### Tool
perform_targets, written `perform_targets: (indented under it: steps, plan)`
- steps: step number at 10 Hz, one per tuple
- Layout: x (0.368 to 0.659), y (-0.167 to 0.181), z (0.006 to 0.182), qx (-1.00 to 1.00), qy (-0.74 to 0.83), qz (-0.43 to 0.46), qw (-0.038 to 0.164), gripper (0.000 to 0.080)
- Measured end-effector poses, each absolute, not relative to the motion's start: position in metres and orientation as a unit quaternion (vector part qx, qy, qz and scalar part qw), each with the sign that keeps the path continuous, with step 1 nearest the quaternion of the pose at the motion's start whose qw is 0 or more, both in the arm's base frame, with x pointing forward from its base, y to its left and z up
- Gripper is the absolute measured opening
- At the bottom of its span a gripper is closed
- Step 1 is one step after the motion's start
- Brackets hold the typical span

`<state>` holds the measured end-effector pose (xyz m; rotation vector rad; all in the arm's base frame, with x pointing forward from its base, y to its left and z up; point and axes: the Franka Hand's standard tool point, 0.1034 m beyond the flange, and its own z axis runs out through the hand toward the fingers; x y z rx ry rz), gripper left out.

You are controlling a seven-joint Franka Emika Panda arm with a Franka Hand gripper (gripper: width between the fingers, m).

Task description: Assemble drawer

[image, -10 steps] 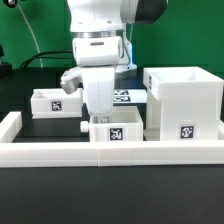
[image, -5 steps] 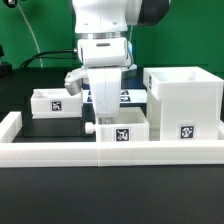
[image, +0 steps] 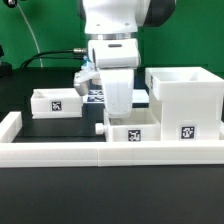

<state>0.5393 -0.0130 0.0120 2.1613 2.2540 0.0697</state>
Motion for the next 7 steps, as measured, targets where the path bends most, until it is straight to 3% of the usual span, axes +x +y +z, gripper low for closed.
perform_targets:
  steps: [7]
  plan:
    - [0.5386, -0.0101, 0.011, 0.701, 0.712, 0.022, 0.007, 0.0042]
